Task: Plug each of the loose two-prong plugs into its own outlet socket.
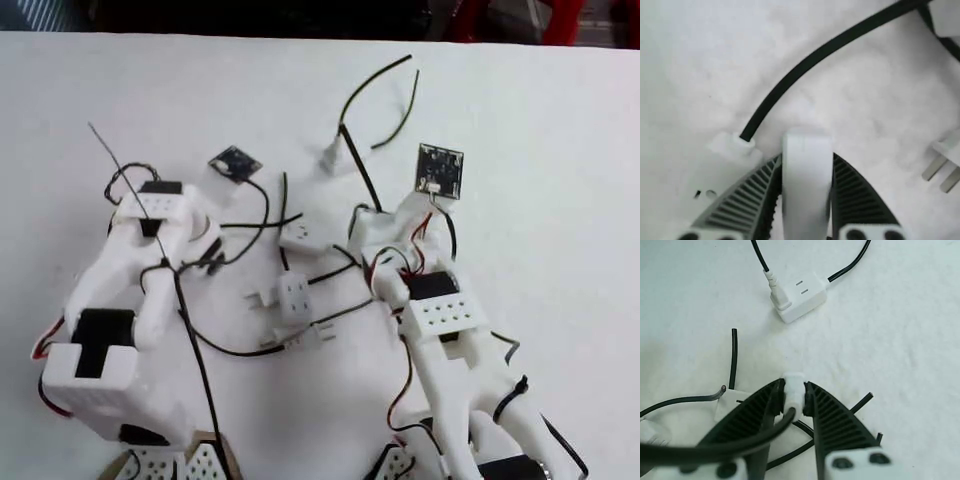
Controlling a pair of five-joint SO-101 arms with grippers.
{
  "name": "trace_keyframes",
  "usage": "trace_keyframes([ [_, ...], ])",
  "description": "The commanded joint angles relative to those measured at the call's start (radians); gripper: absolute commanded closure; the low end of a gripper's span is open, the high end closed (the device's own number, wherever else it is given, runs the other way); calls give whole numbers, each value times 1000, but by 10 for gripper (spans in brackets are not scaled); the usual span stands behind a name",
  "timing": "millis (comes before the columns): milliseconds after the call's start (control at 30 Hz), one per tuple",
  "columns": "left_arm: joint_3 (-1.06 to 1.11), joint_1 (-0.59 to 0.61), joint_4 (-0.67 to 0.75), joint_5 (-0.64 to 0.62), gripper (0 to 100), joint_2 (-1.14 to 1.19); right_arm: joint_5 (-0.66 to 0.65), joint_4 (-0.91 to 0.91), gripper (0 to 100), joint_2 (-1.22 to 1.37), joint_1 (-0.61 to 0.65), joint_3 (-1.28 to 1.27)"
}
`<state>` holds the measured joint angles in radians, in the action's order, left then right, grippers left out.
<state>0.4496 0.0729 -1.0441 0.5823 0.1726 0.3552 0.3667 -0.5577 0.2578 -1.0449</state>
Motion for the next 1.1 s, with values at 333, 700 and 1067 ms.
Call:
trace_keyframes([
  [333, 207, -116, -87, -55, 942, -415, -26, -19, 981, -2, 1, 31],
  [700, 163, -229, -338, -261, 913, -628, -26, -16, 981, -2, 1, 31],
  [1067, 242, -231, -81, -183, 871, -407, -28, -13, 981, -2, 1, 31],
])
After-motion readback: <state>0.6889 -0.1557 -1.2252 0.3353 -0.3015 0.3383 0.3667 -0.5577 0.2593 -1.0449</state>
